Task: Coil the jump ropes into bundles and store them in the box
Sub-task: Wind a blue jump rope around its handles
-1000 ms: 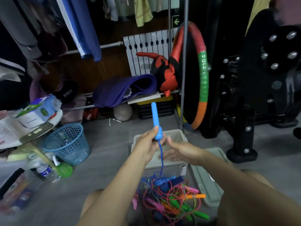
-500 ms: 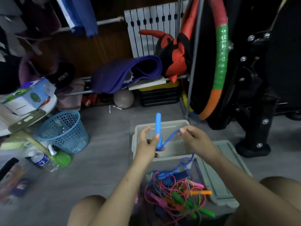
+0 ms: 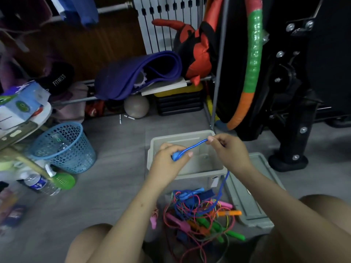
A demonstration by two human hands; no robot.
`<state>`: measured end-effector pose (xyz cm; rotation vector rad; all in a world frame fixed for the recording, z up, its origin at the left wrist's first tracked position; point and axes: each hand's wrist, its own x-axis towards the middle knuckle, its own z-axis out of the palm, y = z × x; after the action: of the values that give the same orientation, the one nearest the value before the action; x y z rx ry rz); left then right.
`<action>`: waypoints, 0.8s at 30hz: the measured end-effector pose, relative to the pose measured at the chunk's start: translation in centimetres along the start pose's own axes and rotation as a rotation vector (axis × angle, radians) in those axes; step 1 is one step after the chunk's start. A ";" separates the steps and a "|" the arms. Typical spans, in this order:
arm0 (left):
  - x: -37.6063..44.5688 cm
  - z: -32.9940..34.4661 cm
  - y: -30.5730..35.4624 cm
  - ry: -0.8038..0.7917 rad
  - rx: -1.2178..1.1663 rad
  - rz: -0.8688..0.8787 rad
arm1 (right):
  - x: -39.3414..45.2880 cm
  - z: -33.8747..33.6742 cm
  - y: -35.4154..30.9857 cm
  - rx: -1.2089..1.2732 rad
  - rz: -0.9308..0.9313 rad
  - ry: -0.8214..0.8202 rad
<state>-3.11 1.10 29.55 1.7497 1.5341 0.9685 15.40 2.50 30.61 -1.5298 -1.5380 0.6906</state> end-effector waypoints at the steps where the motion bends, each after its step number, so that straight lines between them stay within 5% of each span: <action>1: 0.1 -0.1 -0.3 0.058 0.048 0.005 | 0.0 0.0 0.1 -0.006 0.017 0.003; 5: 0.6 -0.5 0.0 0.108 0.118 -0.059 | 0.1 0.1 0.6 0.000 0.076 -0.019; 9: 0.2 -0.3 1.5 -0.024 -0.465 -0.204 | -0.4 0.2 0.2 -0.049 0.004 -0.180; 19: -0.7 -0.1 2.3 -0.150 -0.570 -0.306 | -1.9 1.1 -0.6 0.095 -0.077 -0.440; 24: 1.0 -3.5 1.5 0.178 -1.124 -0.523 | -1.7 -0.7 0.0 -0.123 0.054 -0.784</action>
<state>-5.11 1.78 32.84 0.4625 1.0604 1.3289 15.87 0.68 30.67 -1.4665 -2.1355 1.3565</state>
